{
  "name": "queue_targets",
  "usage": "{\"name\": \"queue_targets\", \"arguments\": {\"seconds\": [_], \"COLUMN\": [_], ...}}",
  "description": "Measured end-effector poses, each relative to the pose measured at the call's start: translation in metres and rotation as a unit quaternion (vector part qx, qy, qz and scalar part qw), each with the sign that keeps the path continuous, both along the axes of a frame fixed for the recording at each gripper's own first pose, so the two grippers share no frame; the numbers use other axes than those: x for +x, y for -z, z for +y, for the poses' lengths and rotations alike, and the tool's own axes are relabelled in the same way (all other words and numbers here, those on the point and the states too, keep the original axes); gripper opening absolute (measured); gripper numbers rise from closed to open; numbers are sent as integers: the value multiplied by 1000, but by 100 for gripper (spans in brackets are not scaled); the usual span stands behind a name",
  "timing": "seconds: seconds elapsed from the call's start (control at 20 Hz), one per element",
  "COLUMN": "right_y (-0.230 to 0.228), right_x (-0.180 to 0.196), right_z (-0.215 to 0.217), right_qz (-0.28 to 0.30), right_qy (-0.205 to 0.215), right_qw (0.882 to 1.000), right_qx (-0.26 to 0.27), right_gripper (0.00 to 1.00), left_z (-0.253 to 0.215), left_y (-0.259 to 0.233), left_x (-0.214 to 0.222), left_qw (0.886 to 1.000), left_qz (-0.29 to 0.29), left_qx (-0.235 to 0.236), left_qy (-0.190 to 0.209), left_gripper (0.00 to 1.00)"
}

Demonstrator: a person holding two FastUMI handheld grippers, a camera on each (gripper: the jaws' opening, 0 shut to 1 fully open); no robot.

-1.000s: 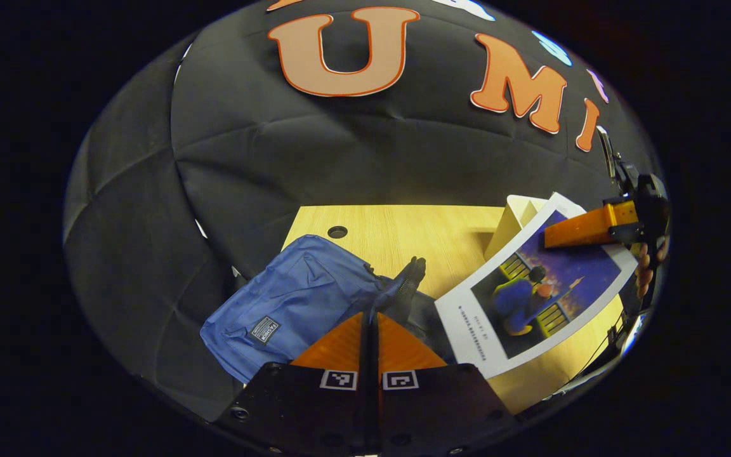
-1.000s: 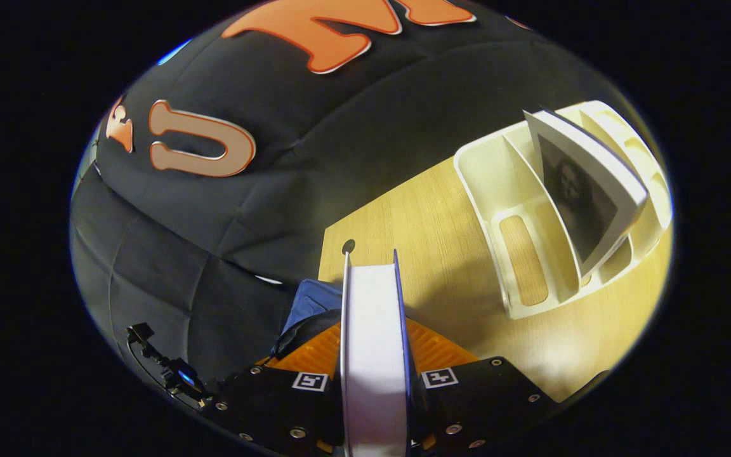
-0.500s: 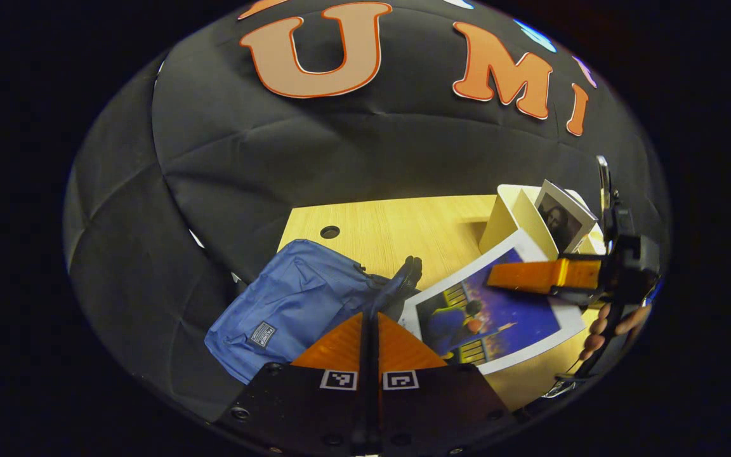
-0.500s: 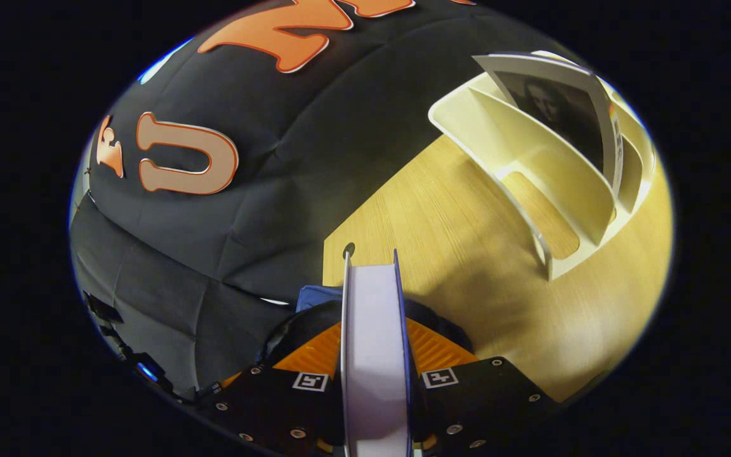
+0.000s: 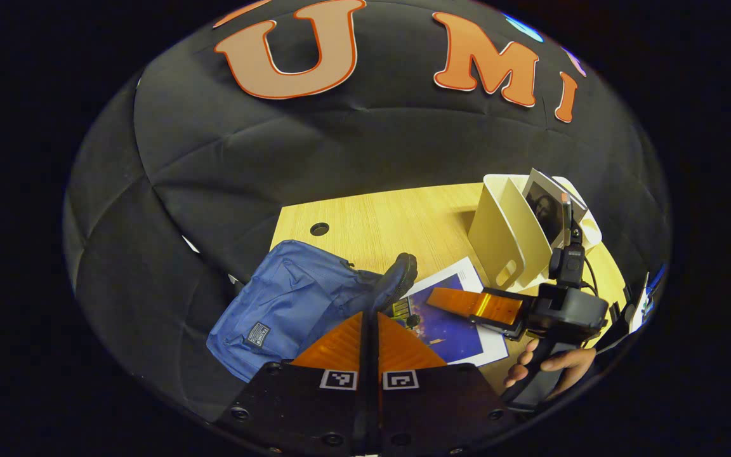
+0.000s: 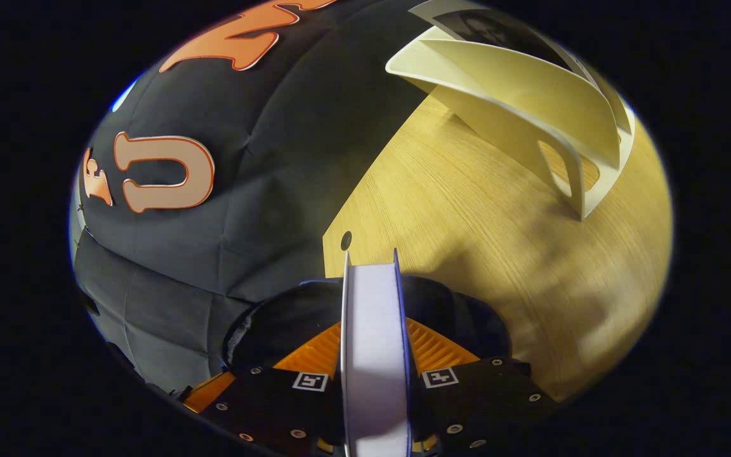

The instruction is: Open the schoolbag, grab two books from the bookshelf and put them into the schoolbag.

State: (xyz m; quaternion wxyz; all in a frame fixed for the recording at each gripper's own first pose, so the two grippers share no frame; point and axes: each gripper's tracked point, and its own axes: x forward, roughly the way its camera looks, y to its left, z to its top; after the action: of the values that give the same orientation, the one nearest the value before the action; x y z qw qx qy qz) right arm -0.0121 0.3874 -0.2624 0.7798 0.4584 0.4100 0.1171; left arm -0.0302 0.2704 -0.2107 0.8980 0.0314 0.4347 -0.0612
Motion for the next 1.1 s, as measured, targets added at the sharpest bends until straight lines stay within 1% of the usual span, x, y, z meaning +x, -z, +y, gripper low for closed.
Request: {"name": "queue_targets", "arguments": {"seconds": [0.05,0.1,0.15,0.3,0.35,0.45,0.6,0.8,1.0,1.1], "right_y": [1,4,7,12,7,10,9,15,17,16], "right_x": [1,2,2,2,3,6,3,4,-2,-2], "right_z": [3,7,11,25,29,31,35,36,50,54], "right_qz": [-1,-1,1,10,7,4,25,13,13,3], "right_qy": [1,3,4,-4,-10,-4,5,9,-20,-23], "right_qw": [1000,1000,1000,999,999,998,996,996,996,997], "right_qx": [3,8,13,30,44,61,90,89,88,79], "right_gripper": [39,39,39,40,40,40,40,40,40,40], "left_z": [-2,-5,-7,-8,-9,-7,-9,-25,-39,-43], "left_y": [-2,-3,-5,-13,-13,-16,-15,-5,-4,0], "left_x": [-1,-1,0,4,3,5,7,6,5,7], "left_qw": [1000,1000,1000,1000,1000,1000,1000,999,998,998], "left_qz": [0,1,2,-7,-6,-6,2,19,21,23], "left_qx": [-4,-8,-12,-8,-8,-10,-11,-19,-20,-15], "left_qy": [2,2,2,9,10,9,11,28,52,62], "left_gripper": [0,5,0,0,0,1,1,1,0,0]}}
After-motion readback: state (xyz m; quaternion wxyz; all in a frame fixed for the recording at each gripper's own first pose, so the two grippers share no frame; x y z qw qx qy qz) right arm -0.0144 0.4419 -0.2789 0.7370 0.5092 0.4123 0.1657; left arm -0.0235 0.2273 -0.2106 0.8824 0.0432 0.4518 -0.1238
